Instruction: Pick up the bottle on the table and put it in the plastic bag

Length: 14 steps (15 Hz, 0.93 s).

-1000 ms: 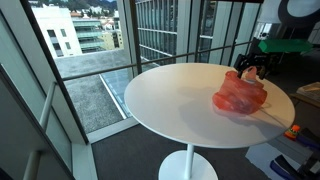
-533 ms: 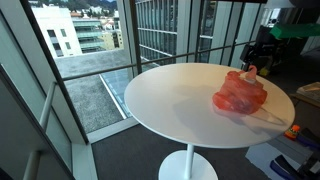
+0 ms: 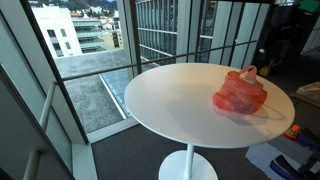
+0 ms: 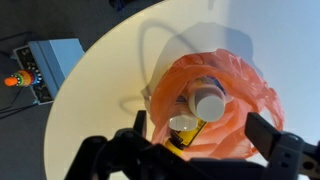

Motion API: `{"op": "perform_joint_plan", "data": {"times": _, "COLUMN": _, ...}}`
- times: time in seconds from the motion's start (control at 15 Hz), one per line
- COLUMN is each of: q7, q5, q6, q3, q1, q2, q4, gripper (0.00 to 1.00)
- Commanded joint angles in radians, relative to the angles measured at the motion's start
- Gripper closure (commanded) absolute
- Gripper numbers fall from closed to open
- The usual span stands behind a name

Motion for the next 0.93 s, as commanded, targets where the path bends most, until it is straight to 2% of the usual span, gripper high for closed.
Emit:
{"op": "perform_joint_plan", "data": {"times": 0.0, "q7": -0.035, "q5": -0.020, "q6": -0.066, "q3": 0.020, "q1": -0.026, "q2": -0.084, "q4": -0.013, "gripper": 0.00}}
{"op": "perform_joint_plan", "data": {"times": 0.53, "q7": -0.086, "q5": 0.000, "q6": -0.102, "q3": 0.028, "q1": -0.026, "q2": -0.158, "q4": -0.009, "gripper": 0.00}}
{"op": "perform_joint_plan", "data": {"times": 0.87, "q7": -0.060, "q5": 0.007, "q6": -0.081, "q3": 0.036, "q1": -0.026, "q2": -0.129, "q4": 0.001, "gripper": 0.00}}
